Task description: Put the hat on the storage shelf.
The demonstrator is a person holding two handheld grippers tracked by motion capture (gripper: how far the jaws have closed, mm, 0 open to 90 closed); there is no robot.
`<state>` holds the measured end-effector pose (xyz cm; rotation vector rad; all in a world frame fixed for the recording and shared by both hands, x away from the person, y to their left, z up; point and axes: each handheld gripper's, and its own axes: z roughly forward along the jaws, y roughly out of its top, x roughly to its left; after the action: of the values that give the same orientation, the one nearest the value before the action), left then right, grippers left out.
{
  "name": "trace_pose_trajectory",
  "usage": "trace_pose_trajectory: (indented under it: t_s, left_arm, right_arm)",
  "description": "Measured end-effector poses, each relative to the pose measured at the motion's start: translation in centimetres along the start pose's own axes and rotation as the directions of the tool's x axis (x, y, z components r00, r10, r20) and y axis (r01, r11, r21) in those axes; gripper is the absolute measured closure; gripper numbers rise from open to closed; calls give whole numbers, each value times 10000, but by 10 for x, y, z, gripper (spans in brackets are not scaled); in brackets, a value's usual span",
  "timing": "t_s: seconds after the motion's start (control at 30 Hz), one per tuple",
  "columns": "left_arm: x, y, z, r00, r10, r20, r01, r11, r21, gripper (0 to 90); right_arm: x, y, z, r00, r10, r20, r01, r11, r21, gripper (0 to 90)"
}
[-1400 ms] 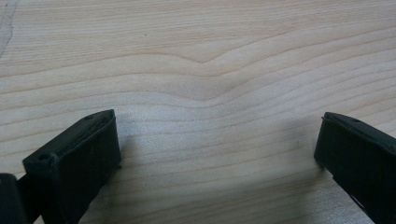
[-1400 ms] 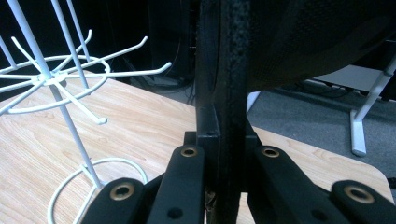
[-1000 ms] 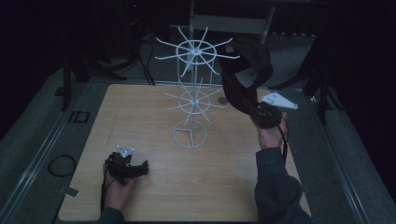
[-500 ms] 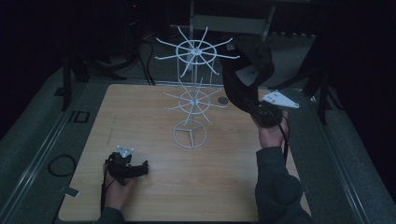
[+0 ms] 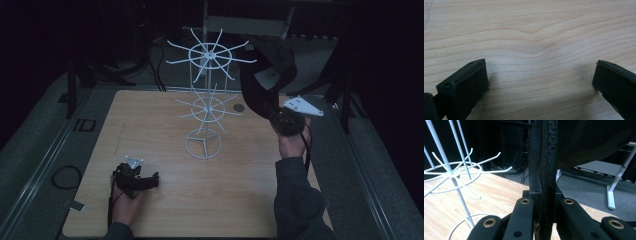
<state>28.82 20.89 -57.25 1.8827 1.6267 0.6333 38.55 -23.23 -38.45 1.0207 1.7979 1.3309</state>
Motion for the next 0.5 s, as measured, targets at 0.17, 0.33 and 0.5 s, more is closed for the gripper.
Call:
trace_pose_trajectory:
  t_s: [0.17,0.33,0.5]
  left_arm:
    - [0,0,0,10000,12,-1,-12,10000,8,2]
    - [0,0,0,10000,2,-2,-2,10000,-7,2]
    - [0,0,0,10000,5,1,-5,10000,-8,2]
  right_arm:
    - [2,2,-3,10000,-94,12,94,9998,-178,865]
    - [4,4,-5,9999,-121,21,121,9994,-331,866]
    - [8,5,-8,9995,-315,4,315,9986,-436,865]
